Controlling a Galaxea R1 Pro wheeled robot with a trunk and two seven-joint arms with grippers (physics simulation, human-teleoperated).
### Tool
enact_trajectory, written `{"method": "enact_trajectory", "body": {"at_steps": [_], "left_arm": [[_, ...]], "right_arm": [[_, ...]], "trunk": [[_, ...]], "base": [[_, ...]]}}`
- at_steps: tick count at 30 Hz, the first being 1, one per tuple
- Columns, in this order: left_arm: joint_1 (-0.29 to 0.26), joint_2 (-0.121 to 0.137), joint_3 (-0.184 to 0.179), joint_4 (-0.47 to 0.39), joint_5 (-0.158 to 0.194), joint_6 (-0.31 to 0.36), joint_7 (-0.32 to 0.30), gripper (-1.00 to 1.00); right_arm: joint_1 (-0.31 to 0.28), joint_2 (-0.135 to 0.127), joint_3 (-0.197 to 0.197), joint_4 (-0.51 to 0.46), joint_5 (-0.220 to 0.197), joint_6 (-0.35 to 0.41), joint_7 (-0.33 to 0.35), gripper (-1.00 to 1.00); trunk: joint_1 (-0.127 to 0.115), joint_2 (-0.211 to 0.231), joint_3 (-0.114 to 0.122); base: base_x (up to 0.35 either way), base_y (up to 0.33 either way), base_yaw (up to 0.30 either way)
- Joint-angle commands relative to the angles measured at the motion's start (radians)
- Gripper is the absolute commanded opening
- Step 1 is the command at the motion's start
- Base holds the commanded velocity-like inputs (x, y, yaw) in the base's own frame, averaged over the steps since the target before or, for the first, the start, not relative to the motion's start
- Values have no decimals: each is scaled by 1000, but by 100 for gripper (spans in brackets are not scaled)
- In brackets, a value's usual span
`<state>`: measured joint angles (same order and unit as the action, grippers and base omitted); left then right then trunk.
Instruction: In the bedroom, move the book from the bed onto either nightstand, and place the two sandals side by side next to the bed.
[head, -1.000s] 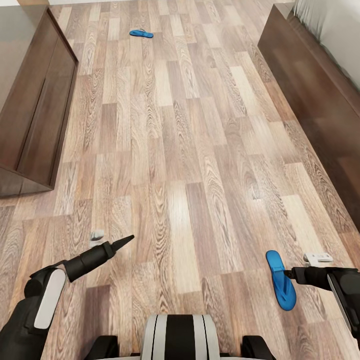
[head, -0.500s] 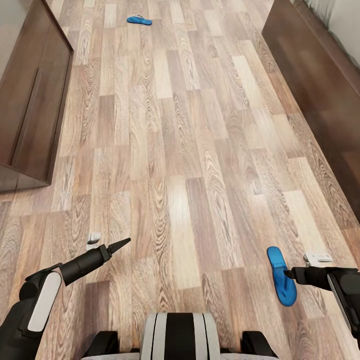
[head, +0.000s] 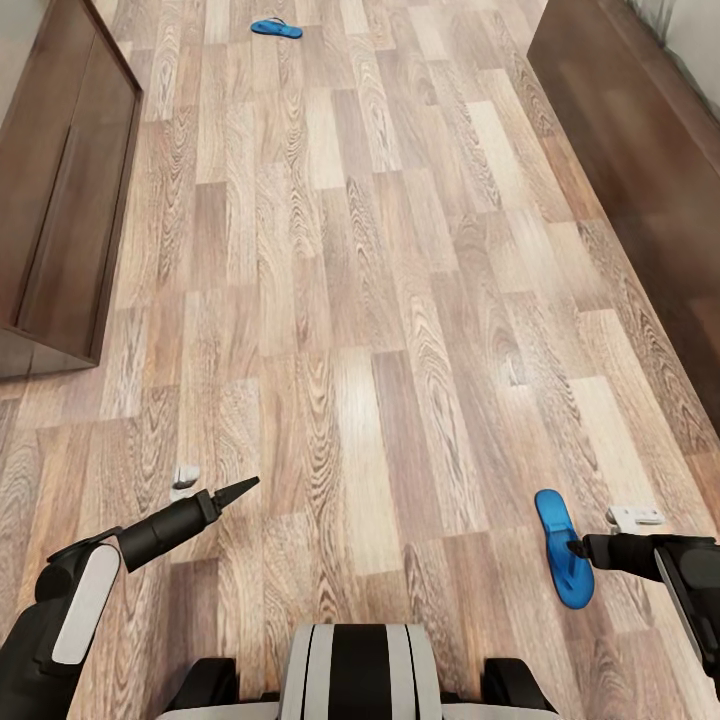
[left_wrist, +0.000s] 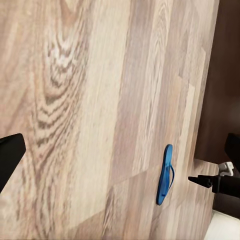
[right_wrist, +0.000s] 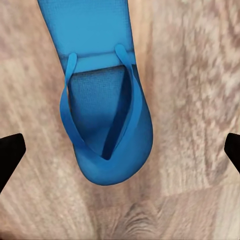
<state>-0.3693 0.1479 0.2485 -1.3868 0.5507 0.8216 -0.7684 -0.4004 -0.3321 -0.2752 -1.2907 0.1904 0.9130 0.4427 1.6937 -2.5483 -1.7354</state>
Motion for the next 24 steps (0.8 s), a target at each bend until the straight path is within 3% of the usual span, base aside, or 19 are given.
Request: {"method": "enact_trajectory", "body": {"at_steps": [1, 7, 17, 24], "left_arm": [[4, -6, -5, 6, 7, -1, 4, 100], [4, -11, -15, 9, 12, 1, 7, 100], [18, -22, -72, 33, 11, -1, -13, 100], [18, -22, -75, 34, 11, -1, -13, 100]], "right_arm": [[3, 6, 5, -1, 11, -3, 4, 100], [3, 8, 10, -1, 10, -8, 4, 100], [3, 16, 55, 0, 11, -64, 3, 100], [3, 17, 61, 3, 12, -103, 2, 100]], "trunk": [[0, 0, 0], [0, 0, 0], [0, 0, 0], [0, 0, 0]], "base": [[0, 0, 0], [0, 0, 0], [0, 0, 0], [0, 0, 0]]}}
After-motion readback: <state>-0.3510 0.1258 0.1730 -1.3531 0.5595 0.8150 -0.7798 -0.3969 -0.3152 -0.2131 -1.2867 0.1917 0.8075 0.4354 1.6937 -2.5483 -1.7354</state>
